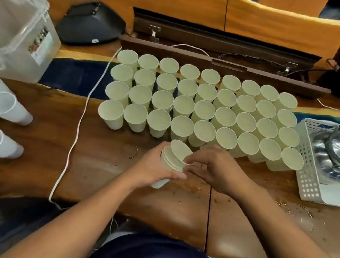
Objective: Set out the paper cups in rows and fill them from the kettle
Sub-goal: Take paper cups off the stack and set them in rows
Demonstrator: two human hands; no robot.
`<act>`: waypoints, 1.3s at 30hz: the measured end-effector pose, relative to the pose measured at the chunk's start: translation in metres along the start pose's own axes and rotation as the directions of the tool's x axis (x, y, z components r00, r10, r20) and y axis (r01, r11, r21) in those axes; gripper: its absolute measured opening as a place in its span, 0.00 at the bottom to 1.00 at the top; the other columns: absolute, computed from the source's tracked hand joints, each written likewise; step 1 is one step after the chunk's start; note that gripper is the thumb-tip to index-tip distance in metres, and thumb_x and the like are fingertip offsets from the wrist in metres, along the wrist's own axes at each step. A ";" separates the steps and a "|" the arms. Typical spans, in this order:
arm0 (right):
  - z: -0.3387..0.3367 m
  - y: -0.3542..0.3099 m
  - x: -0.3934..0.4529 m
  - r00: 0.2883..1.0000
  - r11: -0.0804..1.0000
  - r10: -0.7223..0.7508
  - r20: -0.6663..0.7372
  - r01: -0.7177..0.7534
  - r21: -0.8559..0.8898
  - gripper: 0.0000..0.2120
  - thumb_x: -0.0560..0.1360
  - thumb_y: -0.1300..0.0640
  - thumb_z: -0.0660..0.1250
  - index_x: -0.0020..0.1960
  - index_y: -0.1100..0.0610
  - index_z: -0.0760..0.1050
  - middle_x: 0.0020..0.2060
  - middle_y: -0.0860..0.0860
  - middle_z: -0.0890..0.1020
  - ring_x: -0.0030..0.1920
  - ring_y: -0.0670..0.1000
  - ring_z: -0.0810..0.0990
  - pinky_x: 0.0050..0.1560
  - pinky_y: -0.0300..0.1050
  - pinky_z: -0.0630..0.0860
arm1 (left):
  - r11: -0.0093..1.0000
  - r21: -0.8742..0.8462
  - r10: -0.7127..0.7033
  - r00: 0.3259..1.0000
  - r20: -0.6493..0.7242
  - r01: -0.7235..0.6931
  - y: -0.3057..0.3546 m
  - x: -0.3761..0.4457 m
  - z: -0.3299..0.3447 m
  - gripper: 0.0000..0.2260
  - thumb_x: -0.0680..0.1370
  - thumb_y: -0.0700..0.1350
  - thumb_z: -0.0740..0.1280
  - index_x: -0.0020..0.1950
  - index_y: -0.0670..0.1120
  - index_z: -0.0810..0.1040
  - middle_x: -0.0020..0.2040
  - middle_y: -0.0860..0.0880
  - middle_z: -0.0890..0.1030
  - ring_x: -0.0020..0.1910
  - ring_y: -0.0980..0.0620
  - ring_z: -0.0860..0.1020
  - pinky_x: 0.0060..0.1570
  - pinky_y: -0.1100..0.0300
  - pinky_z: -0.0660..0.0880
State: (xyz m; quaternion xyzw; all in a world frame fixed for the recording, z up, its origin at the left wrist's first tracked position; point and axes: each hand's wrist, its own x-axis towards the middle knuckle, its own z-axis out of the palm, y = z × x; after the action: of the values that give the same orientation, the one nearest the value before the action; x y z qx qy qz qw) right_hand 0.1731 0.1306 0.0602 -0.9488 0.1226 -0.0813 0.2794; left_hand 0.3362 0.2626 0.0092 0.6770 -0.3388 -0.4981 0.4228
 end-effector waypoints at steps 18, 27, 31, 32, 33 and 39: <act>0.058 -0.062 0.130 0.954 0.948 -0.285 -0.092 0.266 -0.175 0.12 0.74 0.62 0.71 0.57 0.57 0.82 0.51 0.55 0.85 0.51 0.58 0.83 0.49 0.48 0.78 | 0.989 -0.006 -0.144 0.975 -0.169 0.145 -0.069 -0.058 -0.098 0.30 0.60 0.62 0.79 0.59 0.57 0.76 0.53 0.57 0.82 0.53 0.59 0.80 0.52 0.61 0.78; 0.115 -0.049 0.143 0.946 0.937 -0.311 0.089 0.321 -0.140 0.08 0.77 0.59 0.69 0.56 0.55 0.80 0.52 0.51 0.84 0.50 0.54 0.81 0.42 0.48 0.79 | 0.992 0.010 -0.116 0.950 -0.289 0.124 -0.088 -0.079 -0.129 0.31 0.62 0.51 0.84 0.59 0.57 0.73 0.53 0.58 0.80 0.52 0.67 0.77 0.49 0.71 0.73; 0.133 -0.047 0.149 0.947 0.940 -0.292 0.132 0.310 -0.143 0.10 0.76 0.61 0.70 0.57 0.56 0.80 0.54 0.53 0.84 0.53 0.56 0.82 0.45 0.51 0.81 | 0.993 0.052 -0.088 0.959 -0.269 0.106 -0.097 -0.084 -0.131 0.33 0.60 0.53 0.84 0.60 0.59 0.72 0.54 0.60 0.79 0.54 0.67 0.76 0.52 0.70 0.72; 0.136 -0.046 0.151 0.949 0.942 -0.280 0.143 0.301 -0.147 0.11 0.76 0.61 0.70 0.58 0.56 0.80 0.54 0.52 0.84 0.53 0.55 0.82 0.45 0.52 0.81 | 0.993 0.060 -0.085 0.961 -0.261 0.105 -0.099 -0.085 -0.132 0.34 0.59 0.54 0.84 0.60 0.59 0.71 0.55 0.60 0.79 0.55 0.65 0.76 0.54 0.67 0.73; 0.139 -0.046 0.153 0.950 0.945 -0.270 0.155 0.292 -0.149 0.11 0.76 0.61 0.70 0.58 0.55 0.80 0.54 0.52 0.83 0.54 0.55 0.82 0.45 0.53 0.81 | 0.993 0.067 -0.079 0.964 -0.255 0.099 -0.100 -0.086 -0.133 0.35 0.59 0.55 0.84 0.60 0.59 0.71 0.55 0.60 0.78 0.55 0.64 0.76 0.56 0.65 0.73; 0.146 -0.049 0.159 0.959 0.956 -0.226 0.171 0.252 -0.147 0.12 0.77 0.61 0.69 0.59 0.55 0.80 0.55 0.52 0.83 0.54 0.55 0.82 0.46 0.50 0.81 | 0.995 0.068 -0.055 0.965 -0.257 0.074 -0.098 -0.087 -0.133 0.33 0.61 0.54 0.83 0.60 0.59 0.71 0.55 0.60 0.78 0.55 0.65 0.76 0.55 0.67 0.73</act>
State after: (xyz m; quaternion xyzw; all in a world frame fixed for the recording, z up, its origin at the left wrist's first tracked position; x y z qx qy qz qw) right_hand 0.3665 0.2005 -0.0207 -0.9802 -0.0087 -0.0312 0.1953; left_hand 0.4438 0.4108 -0.0270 0.7619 -0.2784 -0.4070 0.4200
